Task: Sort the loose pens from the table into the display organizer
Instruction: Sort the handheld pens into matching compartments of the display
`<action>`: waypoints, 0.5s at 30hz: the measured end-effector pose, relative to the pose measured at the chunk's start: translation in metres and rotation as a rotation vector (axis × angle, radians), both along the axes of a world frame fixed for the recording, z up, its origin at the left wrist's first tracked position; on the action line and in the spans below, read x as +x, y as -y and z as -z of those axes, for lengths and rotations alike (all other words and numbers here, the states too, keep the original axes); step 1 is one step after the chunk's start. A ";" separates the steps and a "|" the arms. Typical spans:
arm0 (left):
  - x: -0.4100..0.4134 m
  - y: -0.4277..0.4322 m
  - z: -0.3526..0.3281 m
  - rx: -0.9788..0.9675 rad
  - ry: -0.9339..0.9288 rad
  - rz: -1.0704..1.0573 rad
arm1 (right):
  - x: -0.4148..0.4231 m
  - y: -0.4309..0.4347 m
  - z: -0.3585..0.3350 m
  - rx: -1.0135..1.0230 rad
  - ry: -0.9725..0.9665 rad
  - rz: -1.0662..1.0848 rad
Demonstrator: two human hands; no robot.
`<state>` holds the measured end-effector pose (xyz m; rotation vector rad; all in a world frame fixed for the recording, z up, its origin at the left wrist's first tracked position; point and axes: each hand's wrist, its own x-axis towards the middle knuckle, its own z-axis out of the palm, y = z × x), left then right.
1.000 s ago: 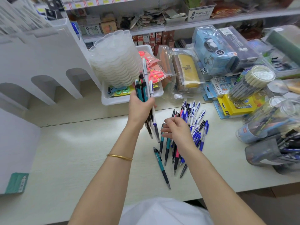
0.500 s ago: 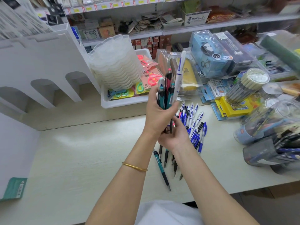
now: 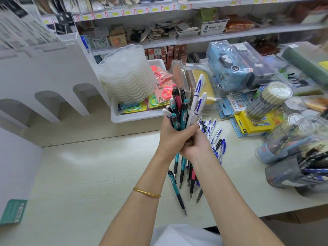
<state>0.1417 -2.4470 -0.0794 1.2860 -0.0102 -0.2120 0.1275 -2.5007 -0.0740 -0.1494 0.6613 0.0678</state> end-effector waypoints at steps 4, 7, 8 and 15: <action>0.003 -0.007 -0.010 0.108 0.100 0.029 | -0.001 -0.005 0.005 -0.190 0.024 -0.115; 0.005 -0.016 -0.016 0.168 0.149 0.075 | -0.006 -0.003 0.002 -0.630 -0.087 -0.210; 0.006 -0.019 -0.016 0.157 0.146 0.091 | -0.006 0.000 0.001 -0.734 -0.074 -0.174; 0.002 -0.030 -0.007 0.205 0.025 0.285 | 0.011 0.019 -0.035 -1.336 0.463 0.038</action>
